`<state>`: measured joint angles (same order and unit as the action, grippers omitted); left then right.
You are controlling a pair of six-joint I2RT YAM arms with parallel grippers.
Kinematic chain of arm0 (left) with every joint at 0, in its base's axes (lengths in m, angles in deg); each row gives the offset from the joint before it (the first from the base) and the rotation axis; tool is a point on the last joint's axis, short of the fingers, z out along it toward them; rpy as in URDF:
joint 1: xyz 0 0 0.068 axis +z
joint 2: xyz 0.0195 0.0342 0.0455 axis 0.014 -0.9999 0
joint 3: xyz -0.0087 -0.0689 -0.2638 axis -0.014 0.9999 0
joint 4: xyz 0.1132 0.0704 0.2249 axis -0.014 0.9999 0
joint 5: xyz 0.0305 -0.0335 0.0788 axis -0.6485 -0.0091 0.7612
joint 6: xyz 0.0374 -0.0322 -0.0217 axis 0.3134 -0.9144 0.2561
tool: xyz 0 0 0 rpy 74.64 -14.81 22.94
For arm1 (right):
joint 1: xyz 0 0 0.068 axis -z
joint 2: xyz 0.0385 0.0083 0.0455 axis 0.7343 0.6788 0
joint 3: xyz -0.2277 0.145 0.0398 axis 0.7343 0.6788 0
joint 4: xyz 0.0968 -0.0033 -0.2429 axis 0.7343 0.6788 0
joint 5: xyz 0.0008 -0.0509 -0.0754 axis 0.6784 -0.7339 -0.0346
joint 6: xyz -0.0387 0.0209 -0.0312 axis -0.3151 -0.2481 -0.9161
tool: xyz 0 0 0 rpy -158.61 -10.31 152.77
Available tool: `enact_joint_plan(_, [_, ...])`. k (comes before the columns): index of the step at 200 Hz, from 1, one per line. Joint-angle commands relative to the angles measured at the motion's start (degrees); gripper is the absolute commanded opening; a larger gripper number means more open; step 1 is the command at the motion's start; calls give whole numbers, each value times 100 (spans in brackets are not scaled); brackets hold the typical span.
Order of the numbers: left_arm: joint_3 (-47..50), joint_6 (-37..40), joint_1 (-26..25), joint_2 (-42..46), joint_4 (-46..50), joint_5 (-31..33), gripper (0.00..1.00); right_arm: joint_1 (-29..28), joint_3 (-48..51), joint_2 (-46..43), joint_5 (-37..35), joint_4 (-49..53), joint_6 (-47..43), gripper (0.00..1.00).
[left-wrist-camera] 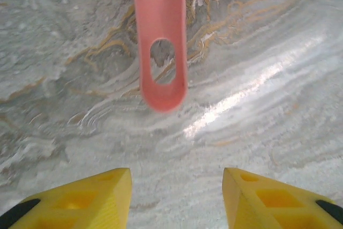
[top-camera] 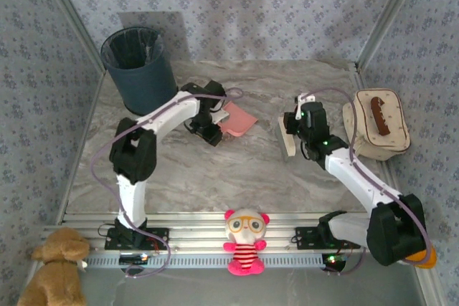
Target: Sweep away the paper scraps from the table
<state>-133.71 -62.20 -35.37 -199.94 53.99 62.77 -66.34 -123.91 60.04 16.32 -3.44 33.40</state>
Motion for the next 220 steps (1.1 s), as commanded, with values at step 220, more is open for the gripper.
enact_joint_plan(220, [3400,-1553,712,4637,-1894,-105,48,-956,-2335,3287,-105,-2422,-3675,0])
